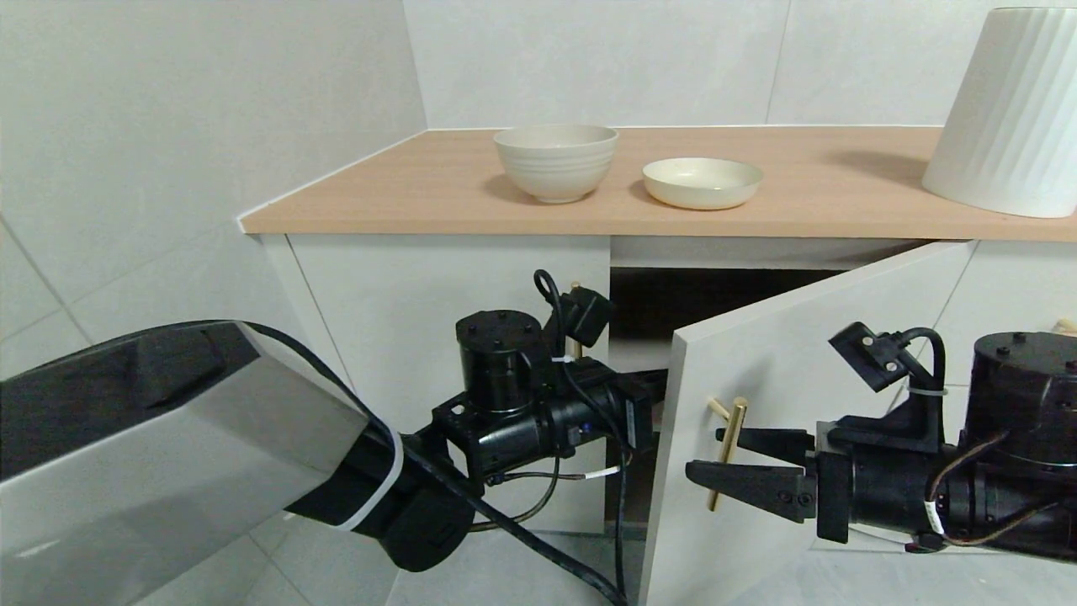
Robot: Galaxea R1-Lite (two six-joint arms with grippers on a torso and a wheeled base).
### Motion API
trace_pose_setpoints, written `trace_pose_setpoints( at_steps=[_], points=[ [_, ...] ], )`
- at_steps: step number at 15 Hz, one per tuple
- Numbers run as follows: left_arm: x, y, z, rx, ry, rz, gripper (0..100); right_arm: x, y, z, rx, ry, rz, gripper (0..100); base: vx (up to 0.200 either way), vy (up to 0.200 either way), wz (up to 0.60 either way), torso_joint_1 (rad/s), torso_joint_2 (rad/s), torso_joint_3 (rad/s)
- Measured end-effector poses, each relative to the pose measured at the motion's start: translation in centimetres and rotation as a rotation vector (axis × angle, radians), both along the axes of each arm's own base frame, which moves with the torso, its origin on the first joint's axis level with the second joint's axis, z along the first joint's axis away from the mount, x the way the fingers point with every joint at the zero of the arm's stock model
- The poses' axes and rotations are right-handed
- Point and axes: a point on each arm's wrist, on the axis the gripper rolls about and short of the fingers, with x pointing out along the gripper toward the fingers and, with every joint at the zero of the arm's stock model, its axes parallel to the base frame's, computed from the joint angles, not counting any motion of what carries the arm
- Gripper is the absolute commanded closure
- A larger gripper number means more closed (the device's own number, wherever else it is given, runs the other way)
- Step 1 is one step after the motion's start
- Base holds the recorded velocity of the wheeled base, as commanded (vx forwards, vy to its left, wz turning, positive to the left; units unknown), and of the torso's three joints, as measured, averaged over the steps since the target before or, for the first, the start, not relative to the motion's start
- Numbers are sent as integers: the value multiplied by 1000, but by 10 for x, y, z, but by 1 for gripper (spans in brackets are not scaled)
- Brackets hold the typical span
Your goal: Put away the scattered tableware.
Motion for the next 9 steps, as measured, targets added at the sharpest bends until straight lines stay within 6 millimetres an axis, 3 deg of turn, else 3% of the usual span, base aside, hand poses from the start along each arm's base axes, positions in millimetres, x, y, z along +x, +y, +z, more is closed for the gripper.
trace_pose_setpoints(
  at_steps=[5, 9],
  points=[
    [-1, -6, -7, 21, -34, 41, 100, 8, -17, 3, -25, -20, -74, 0, 0, 0, 0, 0, 0, 0],
    [-5, -3, -2, 21, -35, 40, 100, -10, -38, 10, -109, 91, -122, 0, 0, 0, 0, 0, 0, 0]
  ],
)
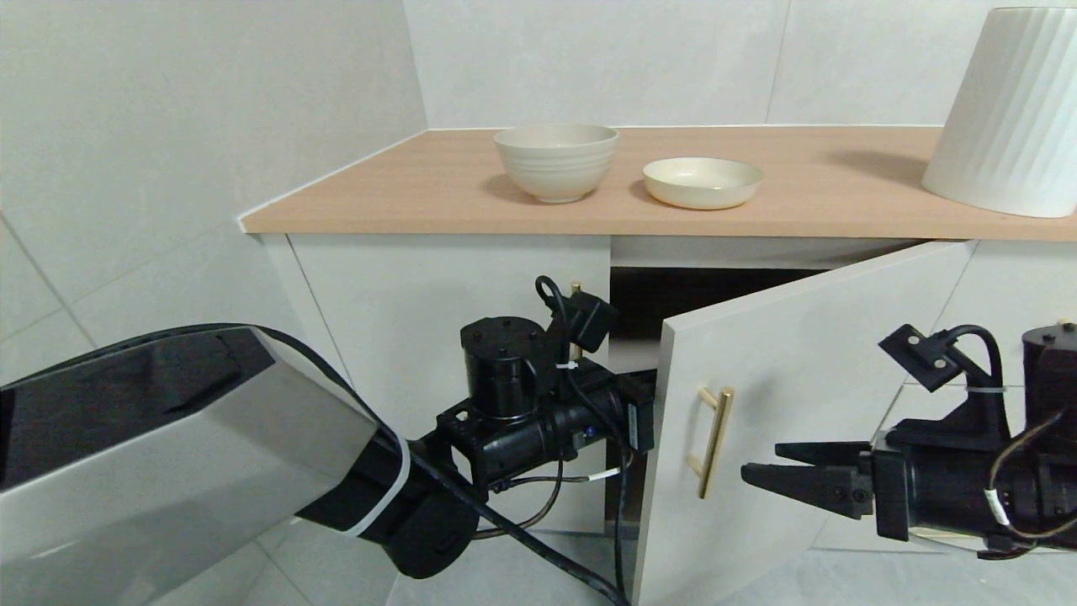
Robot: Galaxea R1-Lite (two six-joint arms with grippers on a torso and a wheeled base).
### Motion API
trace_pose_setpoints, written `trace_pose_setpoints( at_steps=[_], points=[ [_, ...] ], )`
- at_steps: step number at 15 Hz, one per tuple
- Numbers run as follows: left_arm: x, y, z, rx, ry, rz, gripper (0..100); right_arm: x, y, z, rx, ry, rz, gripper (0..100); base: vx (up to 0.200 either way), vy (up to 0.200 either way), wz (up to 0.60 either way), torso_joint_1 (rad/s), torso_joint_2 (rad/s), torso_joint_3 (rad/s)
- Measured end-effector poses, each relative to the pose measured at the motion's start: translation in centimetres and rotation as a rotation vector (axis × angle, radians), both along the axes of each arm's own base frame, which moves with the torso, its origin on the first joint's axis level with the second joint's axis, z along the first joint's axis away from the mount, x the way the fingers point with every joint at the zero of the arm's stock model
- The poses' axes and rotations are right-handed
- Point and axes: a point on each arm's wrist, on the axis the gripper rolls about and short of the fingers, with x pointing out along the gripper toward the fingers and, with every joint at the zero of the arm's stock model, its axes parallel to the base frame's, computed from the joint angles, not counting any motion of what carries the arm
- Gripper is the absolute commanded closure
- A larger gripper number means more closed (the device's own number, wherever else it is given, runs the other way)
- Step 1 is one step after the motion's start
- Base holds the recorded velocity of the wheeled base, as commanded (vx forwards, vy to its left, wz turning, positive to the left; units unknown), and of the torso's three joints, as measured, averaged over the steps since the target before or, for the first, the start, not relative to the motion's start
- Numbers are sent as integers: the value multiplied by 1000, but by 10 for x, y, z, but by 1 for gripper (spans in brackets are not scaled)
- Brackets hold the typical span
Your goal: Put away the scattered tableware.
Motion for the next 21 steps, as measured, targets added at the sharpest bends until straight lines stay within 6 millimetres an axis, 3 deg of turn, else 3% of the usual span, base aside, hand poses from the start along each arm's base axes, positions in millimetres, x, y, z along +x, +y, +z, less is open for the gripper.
trace_pose_setpoints(
  at_steps=[5, 8, 15, 21],
  points=[
    [-4, 4, 7, 32, 33, 27, 100, -25, -21, 40, -157, -134, -319, 0, 0, 0, 0, 0, 0, 0],
    [-5, 5, 12, 29, 30, 28, 100, -47, -20, 55, -176, -164, -299, 0, 0, 0, 0, 0, 0, 0],
    [-6, -2, 11, 24, 33, 11, 100, -59, -15, 55, -159, -168, -214, 0, -171, 0, 0, 1, 1, 3],
    [11, -21, 10, 3, 11, 7, 100, -60, -16, 54, -161, -168, -214, 0, 0, 0, 0, 0, 0, 0]
  ],
)
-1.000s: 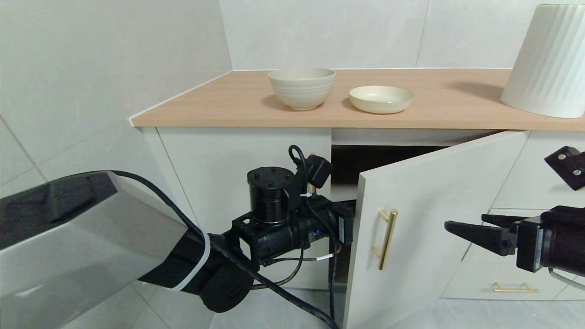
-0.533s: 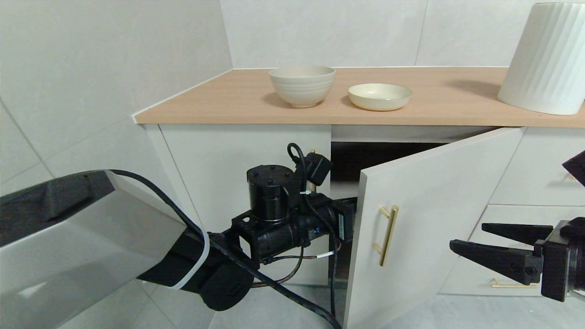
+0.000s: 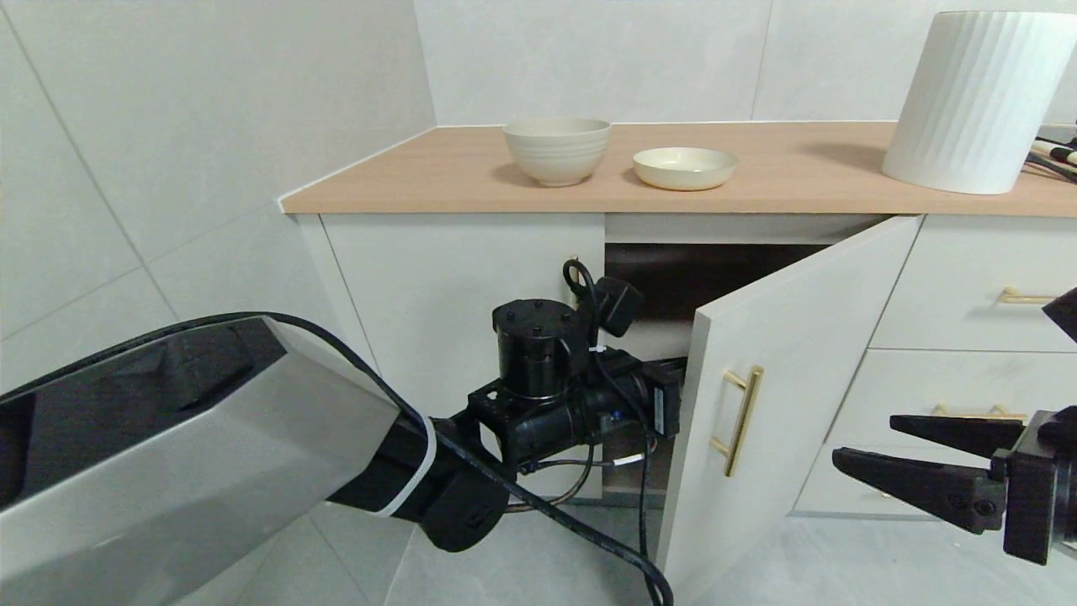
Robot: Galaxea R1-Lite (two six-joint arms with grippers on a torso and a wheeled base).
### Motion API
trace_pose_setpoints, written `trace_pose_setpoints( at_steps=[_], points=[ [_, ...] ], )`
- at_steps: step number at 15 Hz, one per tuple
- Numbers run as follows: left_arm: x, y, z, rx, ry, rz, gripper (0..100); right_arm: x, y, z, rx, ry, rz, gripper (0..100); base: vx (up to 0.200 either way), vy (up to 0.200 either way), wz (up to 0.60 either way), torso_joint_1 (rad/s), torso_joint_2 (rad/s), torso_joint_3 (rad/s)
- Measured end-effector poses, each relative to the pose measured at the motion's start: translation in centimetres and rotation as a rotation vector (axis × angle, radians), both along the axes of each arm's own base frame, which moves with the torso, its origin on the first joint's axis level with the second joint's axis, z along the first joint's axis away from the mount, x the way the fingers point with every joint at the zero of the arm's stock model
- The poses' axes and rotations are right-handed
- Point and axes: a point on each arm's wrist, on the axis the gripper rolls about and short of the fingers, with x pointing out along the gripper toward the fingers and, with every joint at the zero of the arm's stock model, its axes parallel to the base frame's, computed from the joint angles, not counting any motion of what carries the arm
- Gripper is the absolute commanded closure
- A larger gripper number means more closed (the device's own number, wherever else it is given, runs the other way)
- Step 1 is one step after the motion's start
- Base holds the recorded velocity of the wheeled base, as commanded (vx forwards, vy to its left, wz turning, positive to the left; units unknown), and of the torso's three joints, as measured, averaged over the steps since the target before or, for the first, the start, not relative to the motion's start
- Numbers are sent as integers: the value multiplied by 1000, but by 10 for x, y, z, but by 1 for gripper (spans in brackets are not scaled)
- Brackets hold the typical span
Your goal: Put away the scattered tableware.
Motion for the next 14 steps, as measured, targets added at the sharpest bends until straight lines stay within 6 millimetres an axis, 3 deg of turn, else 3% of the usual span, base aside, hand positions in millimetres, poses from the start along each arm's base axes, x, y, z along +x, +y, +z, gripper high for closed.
trace_pose_setpoints(
  at_steps=[3, 6, 14],
  points=[
    [3, -5, -3, 29, 30, -3, 100, 0, 0, 0, 1, -2, 0, 0, 0, 0, 0, 0, 0, 0],
    [8, -7, -2, 43, 45, 1, 100, -1, 0, 0, 1, -2, 0, 0, -200, 0, 0, 9, 5, -1],
    [24, -25, 2, 33, 28, 38, 100, -2, -1, 2, 6, -9, 1, 0, 0, 0, 0, 0, 0, 0]
  ],
)
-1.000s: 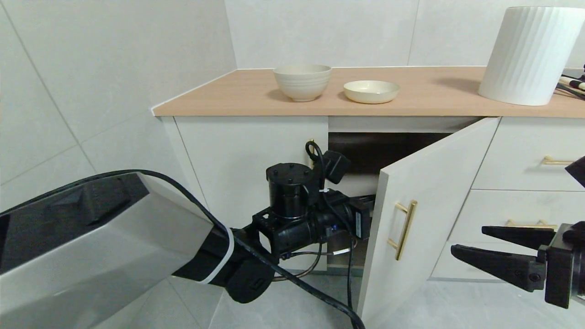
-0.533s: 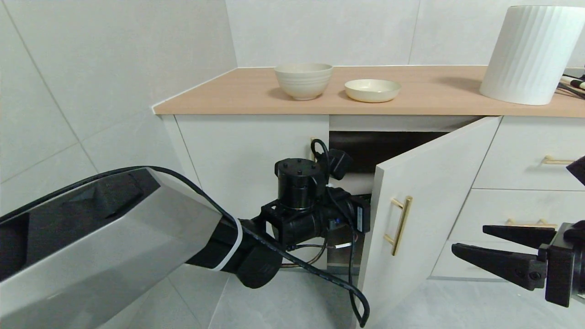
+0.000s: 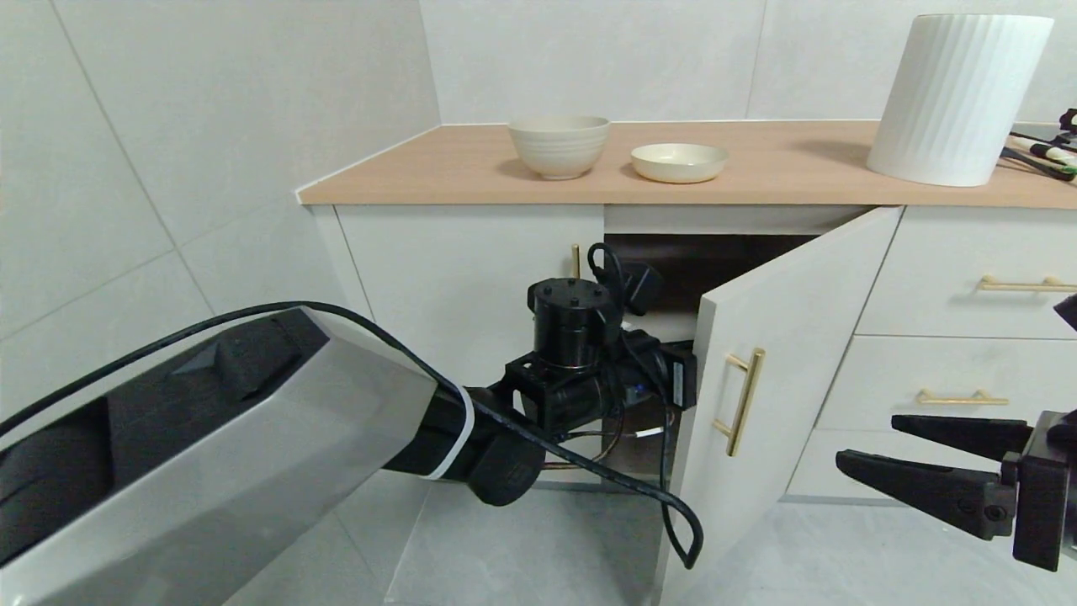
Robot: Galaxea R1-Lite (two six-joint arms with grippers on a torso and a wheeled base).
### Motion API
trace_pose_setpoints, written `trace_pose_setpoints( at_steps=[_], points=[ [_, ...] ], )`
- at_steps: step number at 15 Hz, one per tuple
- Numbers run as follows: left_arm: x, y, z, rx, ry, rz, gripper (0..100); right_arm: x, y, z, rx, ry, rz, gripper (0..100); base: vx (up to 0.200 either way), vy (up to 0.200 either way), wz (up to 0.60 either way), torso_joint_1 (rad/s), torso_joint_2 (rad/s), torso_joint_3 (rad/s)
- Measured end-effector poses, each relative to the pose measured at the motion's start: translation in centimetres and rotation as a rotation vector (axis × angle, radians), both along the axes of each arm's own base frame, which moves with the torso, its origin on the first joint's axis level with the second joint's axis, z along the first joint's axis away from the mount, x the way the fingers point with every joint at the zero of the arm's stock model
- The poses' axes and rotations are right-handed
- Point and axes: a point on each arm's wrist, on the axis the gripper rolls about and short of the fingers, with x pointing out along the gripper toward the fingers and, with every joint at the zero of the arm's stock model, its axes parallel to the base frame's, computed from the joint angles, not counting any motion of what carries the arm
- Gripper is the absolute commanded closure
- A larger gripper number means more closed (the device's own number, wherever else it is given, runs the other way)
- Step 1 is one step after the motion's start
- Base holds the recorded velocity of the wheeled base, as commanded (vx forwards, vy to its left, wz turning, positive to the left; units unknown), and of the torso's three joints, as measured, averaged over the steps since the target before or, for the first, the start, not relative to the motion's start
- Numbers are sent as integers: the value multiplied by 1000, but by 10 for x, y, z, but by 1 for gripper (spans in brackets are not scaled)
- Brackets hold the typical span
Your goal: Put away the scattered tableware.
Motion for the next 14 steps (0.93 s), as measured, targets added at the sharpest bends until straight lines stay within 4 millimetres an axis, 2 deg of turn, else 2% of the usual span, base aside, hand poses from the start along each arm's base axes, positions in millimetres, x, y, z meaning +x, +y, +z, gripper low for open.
trace_pose_setpoints(
  at_steps=[2, 4, 5, 7, 8, 9, 10, 12, 14],
  points=[
    [-2, -9, 0, 10, -1, 53, 100, -1, 0, 1, 3, -4, 7, 0, 0, 0, 0, 0, 0, 0],
    [-16, -24, 3, 6, -10, 50, 100, -4, 1, 3, 9, -13, 26, 0, 0, 0, 0, 0, 0, 0],
    [-31, -35, 5, 2, -14, 12, 100, -8, 2, 4, 21, -20, 54, 0, 0, 0, 0, 0, 0, 0],
    [-78, -57, 13, -1, -12, -125, 100, -18, 0, 9, 65, -36, 158, 0, 0, 0, 0, 0, 0, 0],
    [-97, -61, 19, -7, -14, -181, 100, -22, -2, 12, 85, -46, 197, 0, 0, 0, 0, 0, 0, 0],
    [-110, -59, 26, -11, -15, -213, 100, -27, -6, 15, 107, -62, 231, 0, 0, 0, 0, 0, 0, 0],
    [-113, -54, 31, -14, -18, -213, 100, -31, -9, 18, 119, -77, 238, 0, 0, 0, 0, 0, 0, 0],
    [-100, -36, 37, -15, -20, -155, 100, -33, -12, 20, 126, -93, 227, 0, 0, 0, 0, 0, 0, 0],
    [-84, -9, 35, -5, -12, -79, 100, -32, -12, 20, 120, -96, 197, 0, 0, 0, 0, 0, 0, 0]
  ],
)
